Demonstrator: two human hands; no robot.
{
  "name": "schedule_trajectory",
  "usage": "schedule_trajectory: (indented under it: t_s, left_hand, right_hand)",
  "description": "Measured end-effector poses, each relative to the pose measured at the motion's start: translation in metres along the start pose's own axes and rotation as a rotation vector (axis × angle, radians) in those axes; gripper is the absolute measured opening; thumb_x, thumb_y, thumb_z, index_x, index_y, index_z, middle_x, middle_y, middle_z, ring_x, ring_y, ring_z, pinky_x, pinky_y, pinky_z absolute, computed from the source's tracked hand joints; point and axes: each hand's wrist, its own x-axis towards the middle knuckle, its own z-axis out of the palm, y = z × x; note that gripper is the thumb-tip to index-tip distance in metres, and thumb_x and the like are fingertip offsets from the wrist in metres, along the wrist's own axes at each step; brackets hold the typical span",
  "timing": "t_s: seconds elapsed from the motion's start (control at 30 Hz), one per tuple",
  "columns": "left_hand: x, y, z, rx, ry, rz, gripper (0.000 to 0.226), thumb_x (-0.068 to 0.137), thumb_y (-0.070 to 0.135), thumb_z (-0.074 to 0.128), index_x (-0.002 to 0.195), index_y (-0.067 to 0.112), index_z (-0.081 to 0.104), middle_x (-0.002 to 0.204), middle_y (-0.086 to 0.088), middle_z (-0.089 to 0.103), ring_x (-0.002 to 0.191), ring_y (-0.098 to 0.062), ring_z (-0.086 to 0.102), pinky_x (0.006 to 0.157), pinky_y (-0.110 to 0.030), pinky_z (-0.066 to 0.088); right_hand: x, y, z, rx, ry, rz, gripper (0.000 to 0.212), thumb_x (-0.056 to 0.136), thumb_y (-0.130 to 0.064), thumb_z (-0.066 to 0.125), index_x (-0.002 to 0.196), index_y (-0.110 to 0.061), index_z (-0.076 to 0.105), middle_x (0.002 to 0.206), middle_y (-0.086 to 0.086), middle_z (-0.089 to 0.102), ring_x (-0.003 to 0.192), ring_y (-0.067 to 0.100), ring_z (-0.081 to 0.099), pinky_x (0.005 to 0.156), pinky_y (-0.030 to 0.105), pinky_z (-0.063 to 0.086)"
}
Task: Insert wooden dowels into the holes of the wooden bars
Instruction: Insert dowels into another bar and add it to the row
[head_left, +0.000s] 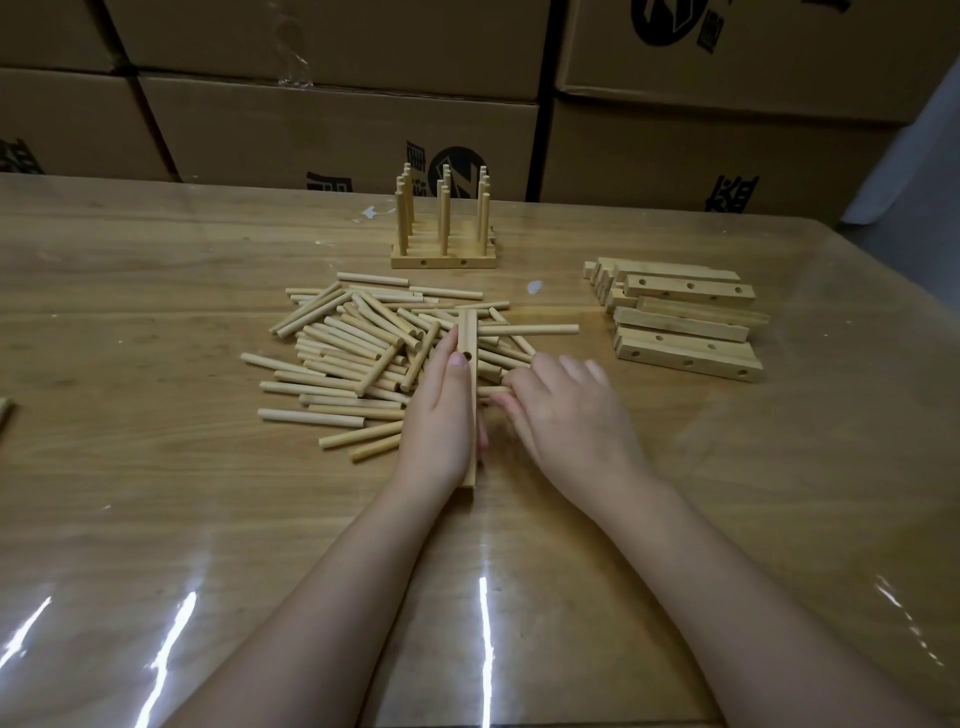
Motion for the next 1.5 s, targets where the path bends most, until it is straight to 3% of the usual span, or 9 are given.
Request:
schedule_trajectory:
  t_s: [0.2, 0.33, 0.5, 0.63, 0.9, 1.1, 1.23, 1.37, 1.5]
  left_hand:
    - [0.000, -0.001, -0.002, 0.103, -0.027, 0.038, 0.038, 0.103, 0.031, 0.031, 0.140, 0.029, 0.041, 0.068, 0.032, 0.061, 0.045, 0.001, 0.052, 0.050, -0.019, 0.047]
    - [-0.001, -0.001, -0.001, 0.128, -0.040, 0.034, 0.039, 0.102, 0.034, 0.033, 0.140, 0.034, 0.041, 0.062, 0.009, 0.062, 0.045, -0.010, 0.052, 0.050, -0.030, 0.046]
    - [-0.002, -0.004, 0.001, 0.194, -0.035, 0.052, 0.040, 0.101, 0.038, 0.032, 0.139, 0.040, 0.040, 0.056, 0.013, 0.059, 0.044, -0.009, 0.052, 0.050, -0.032, 0.048]
    - [-0.003, -0.004, 0.001, 0.258, -0.045, 0.051, 0.041, 0.100, 0.041, 0.031, 0.141, 0.044, 0.036, 0.052, 0.011, 0.057, 0.049, -0.011, 0.054, 0.061, -0.040, 0.053]
    - [-0.008, 0.001, 0.002, 0.360, -0.052, 0.052, 0.045, 0.099, 0.044, 0.029, 0.144, 0.043, 0.031, 0.069, 0.009, 0.057, 0.063, -0.010, 0.057, 0.067, -0.036, 0.049]
    - [-0.010, 0.001, 0.002, 0.409, -0.043, 0.082, 0.044, 0.100, 0.042, 0.030, 0.144, 0.042, 0.031, 0.100, 0.016, 0.060, 0.088, -0.003, 0.056, 0.074, -0.027, 0.040]
    - [-0.009, -0.001, 0.002, 0.446, -0.025, 0.107, 0.044, 0.101, 0.041, 0.030, 0.145, 0.040, 0.031, 0.122, 0.003, 0.064, 0.107, -0.010, 0.055, 0.077, -0.024, 0.035]
    - [-0.009, -0.001, 0.002, 0.499, -0.027, 0.131, 0.045, 0.100, 0.043, 0.029, 0.145, 0.041, 0.029, 0.114, -0.001, 0.067, 0.092, -0.005, 0.054, 0.074, -0.028, 0.039]
    - [-0.011, -0.001, 0.002, 0.532, -0.017, 0.170, 0.045, 0.101, 0.042, 0.029, 0.146, 0.039, 0.028, 0.104, -0.003, 0.069, 0.095, -0.019, 0.062, 0.081, -0.036, 0.048]
  right_hand:
    - [-0.001, 0.004, 0.000, 0.107, -0.025, -0.031, 0.026, 0.089, -0.027, 0.050, 0.076, -0.009, 0.063, 0.070, 0.007, 0.062, 0.061, 0.028, 0.061, 0.054, 0.031, 0.045]
    - [-0.003, 0.006, -0.001, 0.118, -0.047, -0.038, 0.017, 0.089, -0.021, 0.059, 0.076, -0.010, 0.061, 0.070, 0.005, 0.064, 0.059, 0.028, 0.062, 0.049, 0.030, 0.043]
    - [-0.003, 0.009, -0.002, 0.141, -0.109, -0.039, 0.019, 0.092, -0.026, 0.053, 0.079, -0.012, 0.058, 0.072, 0.003, 0.064, 0.061, 0.030, 0.062, 0.049, 0.028, 0.032]
    - [-0.004, 0.013, 0.000, 0.164, -0.145, -0.045, 0.023, 0.095, -0.033, 0.044, 0.084, -0.017, 0.056, 0.078, 0.001, 0.065, 0.066, 0.030, 0.061, 0.054, 0.028, 0.028]
    - [-0.004, 0.018, 0.001, 0.238, -0.221, -0.014, 0.021, 0.096, -0.036, 0.038, 0.077, -0.028, 0.039, 0.066, -0.014, 0.039, 0.061, 0.016, 0.047, 0.054, 0.029, 0.027]
    - [-0.004, 0.020, 0.003, 0.275, -0.280, 0.014, 0.022, 0.096, -0.038, 0.036, 0.077, -0.028, 0.039, 0.070, -0.011, 0.047, 0.067, 0.018, 0.051, 0.056, 0.031, 0.033]
    - [-0.003, 0.021, 0.003, 0.296, -0.300, 0.022, 0.023, 0.096, -0.039, 0.037, 0.078, -0.027, 0.044, 0.069, -0.009, 0.050, 0.067, 0.018, 0.052, 0.056, 0.031, 0.036]
    - [-0.002, 0.022, 0.004, 0.343, -0.326, 0.045, 0.025, 0.096, -0.039, 0.039, 0.079, -0.024, 0.050, 0.065, -0.010, 0.048, 0.064, 0.016, 0.050, 0.055, 0.031, 0.034]
    - [-0.003, 0.023, 0.004, 0.404, -0.350, 0.080, 0.027, 0.095, -0.039, 0.040, 0.076, -0.023, 0.051, 0.061, -0.010, 0.048, 0.063, 0.016, 0.050, 0.055, 0.032, 0.036]
